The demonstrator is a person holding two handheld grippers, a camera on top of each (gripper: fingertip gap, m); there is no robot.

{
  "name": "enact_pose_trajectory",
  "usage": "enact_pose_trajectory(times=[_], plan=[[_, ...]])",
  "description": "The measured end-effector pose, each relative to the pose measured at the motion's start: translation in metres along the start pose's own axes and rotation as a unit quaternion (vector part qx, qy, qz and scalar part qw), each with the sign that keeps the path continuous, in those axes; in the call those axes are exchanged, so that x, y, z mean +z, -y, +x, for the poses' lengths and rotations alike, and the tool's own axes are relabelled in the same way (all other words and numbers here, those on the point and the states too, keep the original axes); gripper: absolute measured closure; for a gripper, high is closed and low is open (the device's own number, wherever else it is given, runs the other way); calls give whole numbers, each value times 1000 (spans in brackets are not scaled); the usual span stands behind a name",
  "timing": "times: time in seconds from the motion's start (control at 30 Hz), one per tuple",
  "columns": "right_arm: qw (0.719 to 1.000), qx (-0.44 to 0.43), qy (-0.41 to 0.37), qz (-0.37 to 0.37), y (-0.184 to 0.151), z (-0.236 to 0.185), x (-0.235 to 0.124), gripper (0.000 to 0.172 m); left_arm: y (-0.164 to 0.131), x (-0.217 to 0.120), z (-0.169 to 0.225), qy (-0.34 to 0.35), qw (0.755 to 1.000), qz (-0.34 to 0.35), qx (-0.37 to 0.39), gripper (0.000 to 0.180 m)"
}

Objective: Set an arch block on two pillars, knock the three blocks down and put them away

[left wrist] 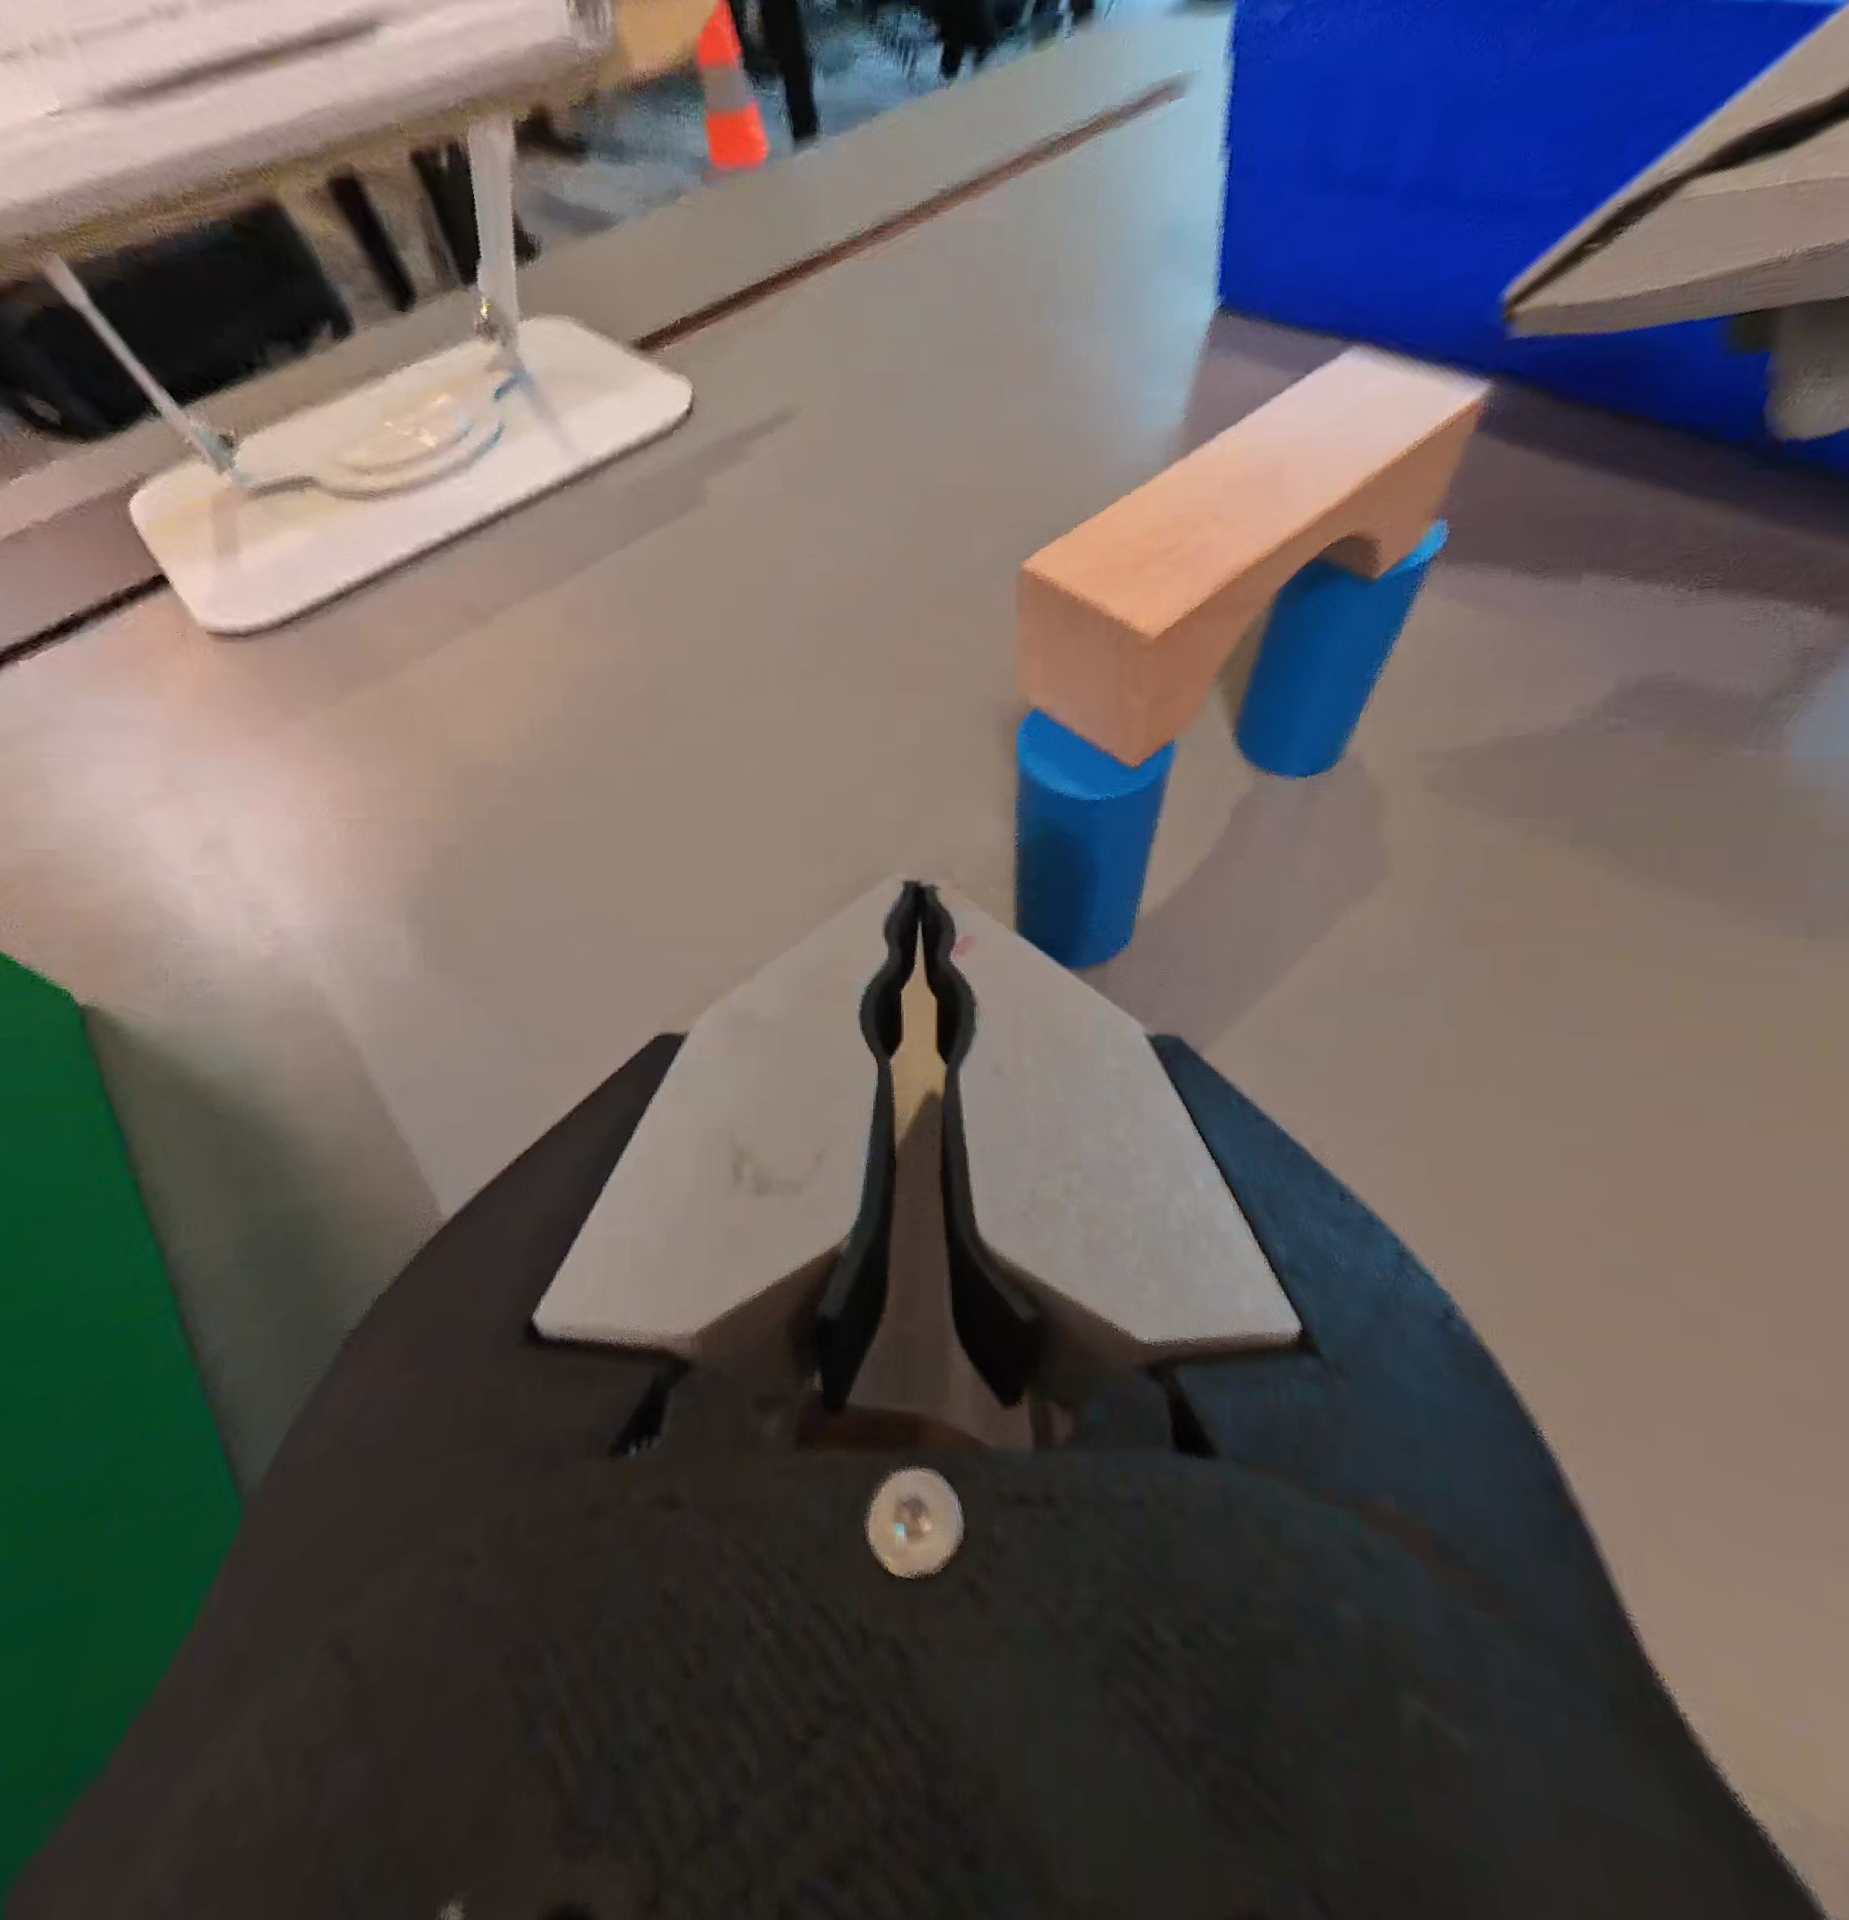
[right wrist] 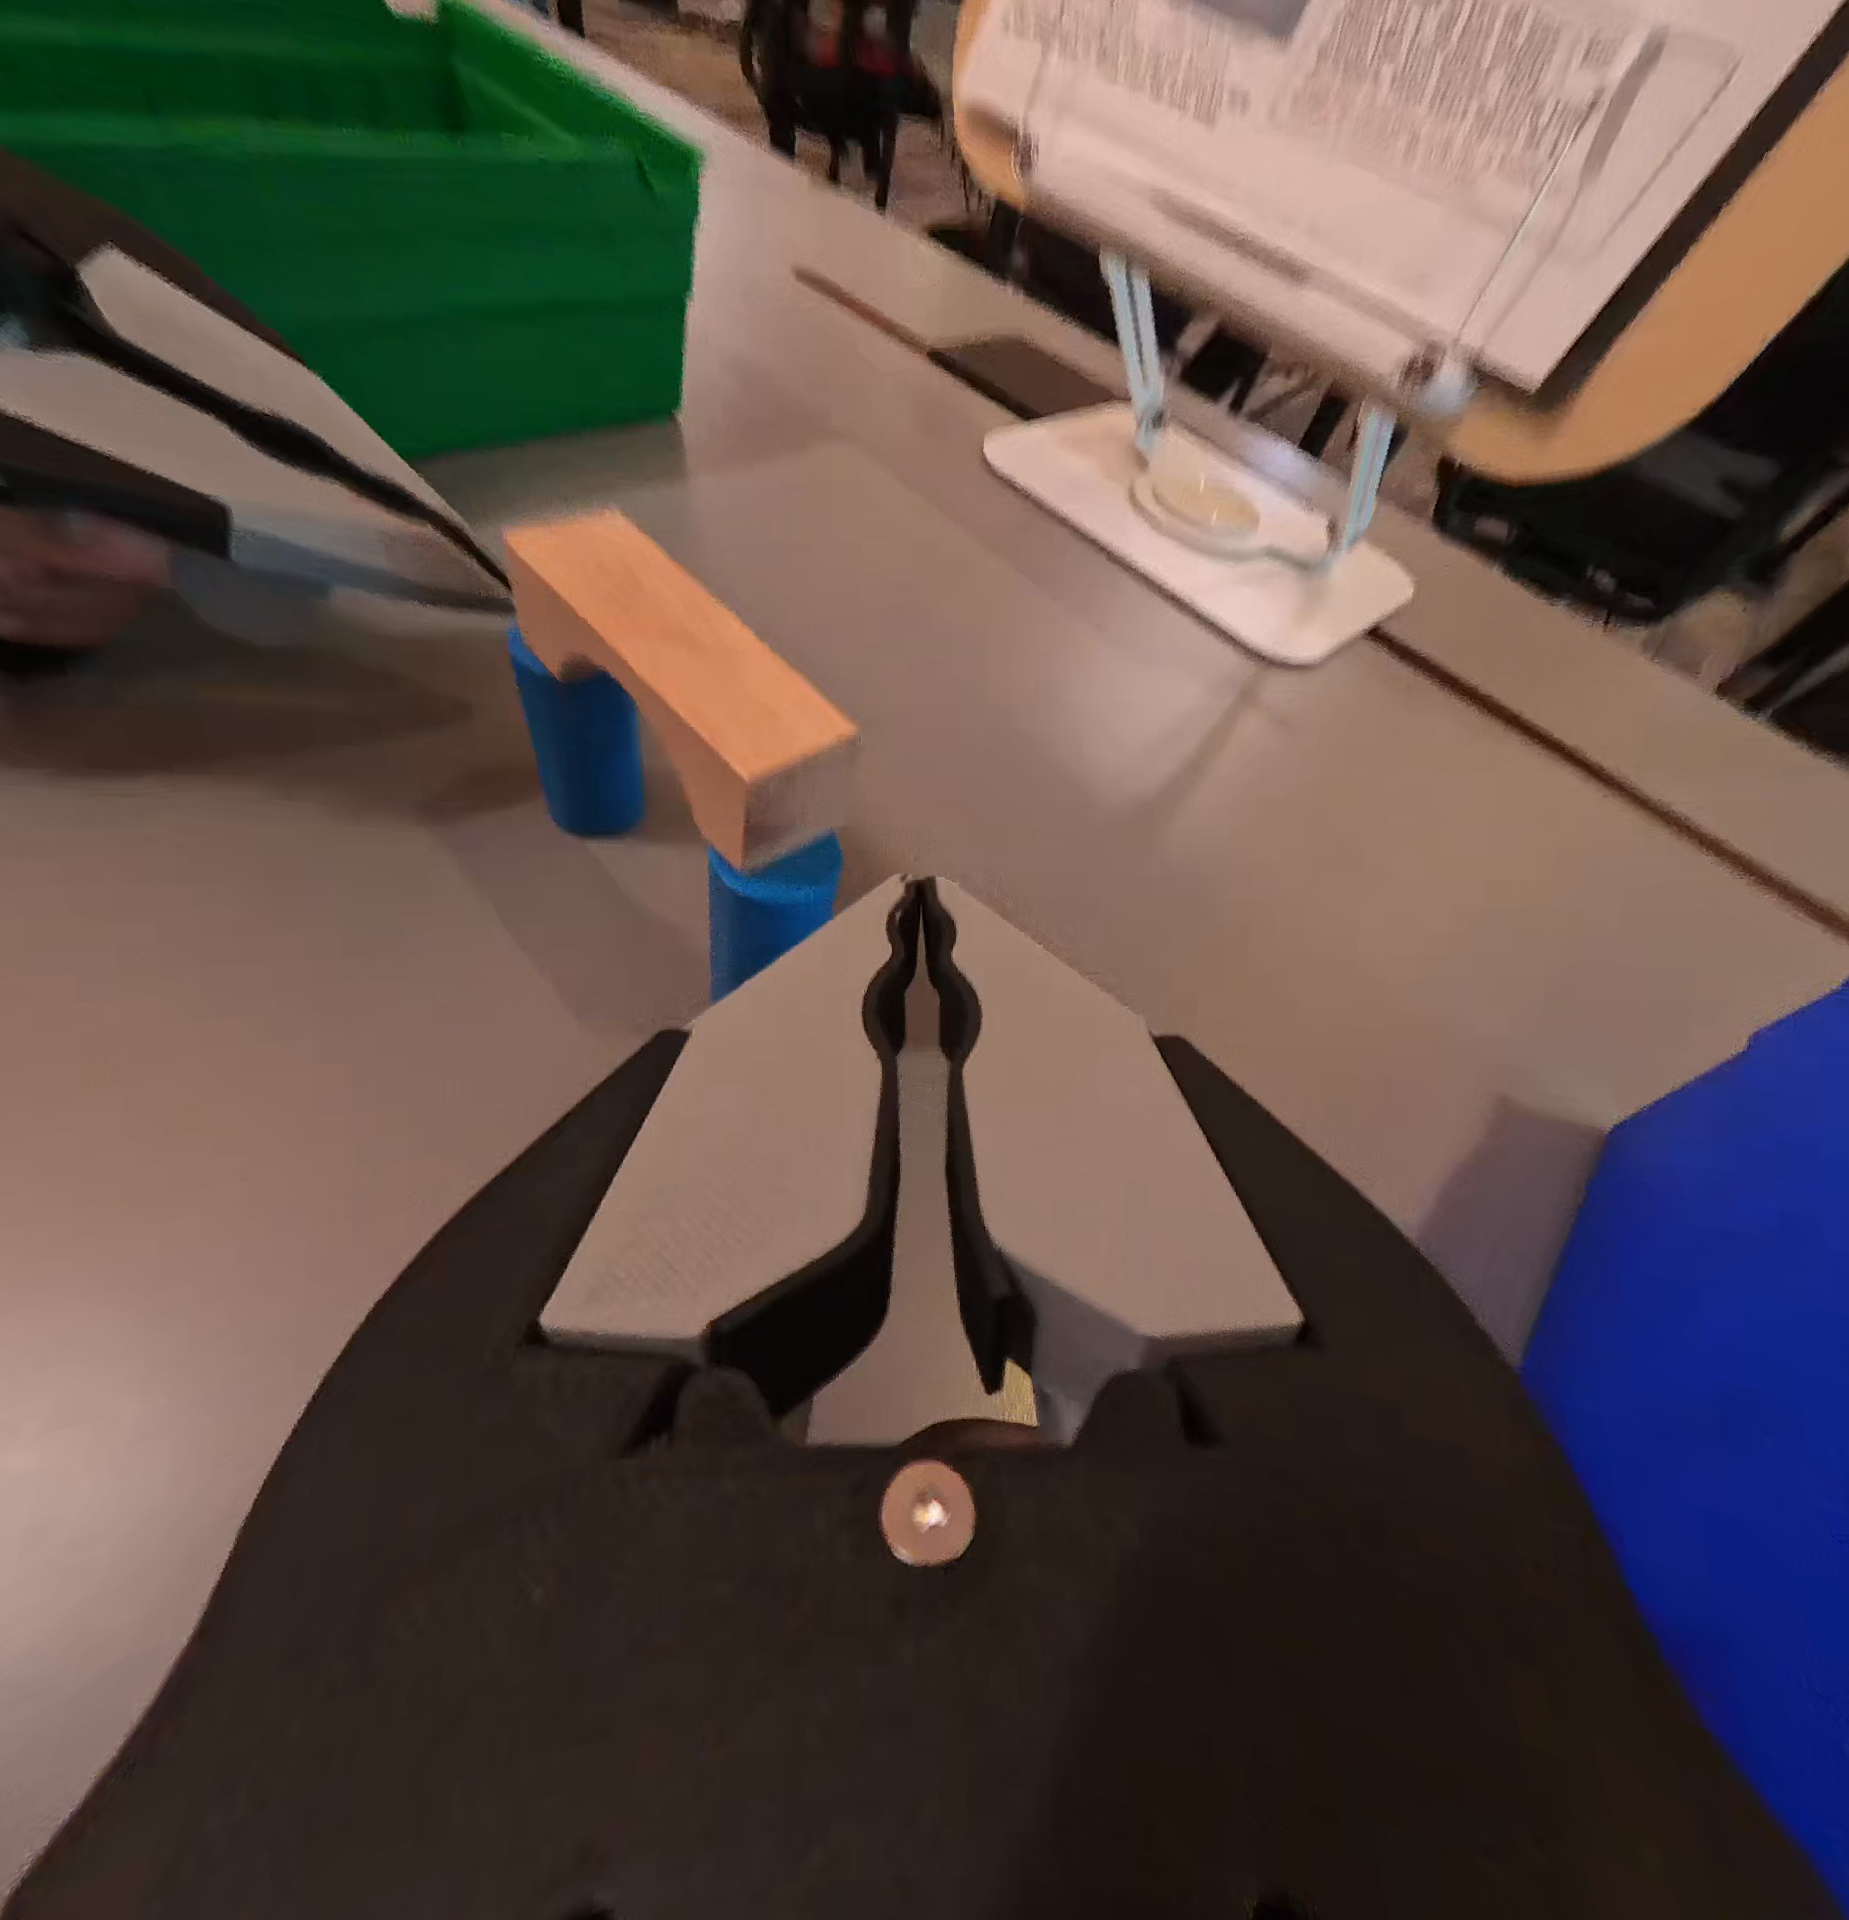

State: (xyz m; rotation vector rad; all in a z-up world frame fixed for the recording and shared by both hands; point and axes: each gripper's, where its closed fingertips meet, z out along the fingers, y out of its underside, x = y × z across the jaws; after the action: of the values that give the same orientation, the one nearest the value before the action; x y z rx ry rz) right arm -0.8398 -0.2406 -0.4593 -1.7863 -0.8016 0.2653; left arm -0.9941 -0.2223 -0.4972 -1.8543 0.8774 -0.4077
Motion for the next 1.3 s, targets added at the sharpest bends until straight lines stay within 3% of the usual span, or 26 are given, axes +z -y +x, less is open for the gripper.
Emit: enact_pose_trajectory(times=[0.1, 0.3, 0.57, 1.3], plan=[[1000, 3, -25, -17, -17, 10, 3, 172, 6, 3, -1, 2, 1000, 12, -7, 180], [998, 16, 24, -59, -41, -10, 17, 169, 6, 7, 12, -50, 998, 5, -42, 180], [997, -27, -2, -73, -41, -16, 24, 171, 3, 12, 14, -53, 997, -11, -48, 180], [994, -23, 19, -102, -48, -24, 33, 169, -1, 19, 19, -58, 997, -34, -45, 180]])
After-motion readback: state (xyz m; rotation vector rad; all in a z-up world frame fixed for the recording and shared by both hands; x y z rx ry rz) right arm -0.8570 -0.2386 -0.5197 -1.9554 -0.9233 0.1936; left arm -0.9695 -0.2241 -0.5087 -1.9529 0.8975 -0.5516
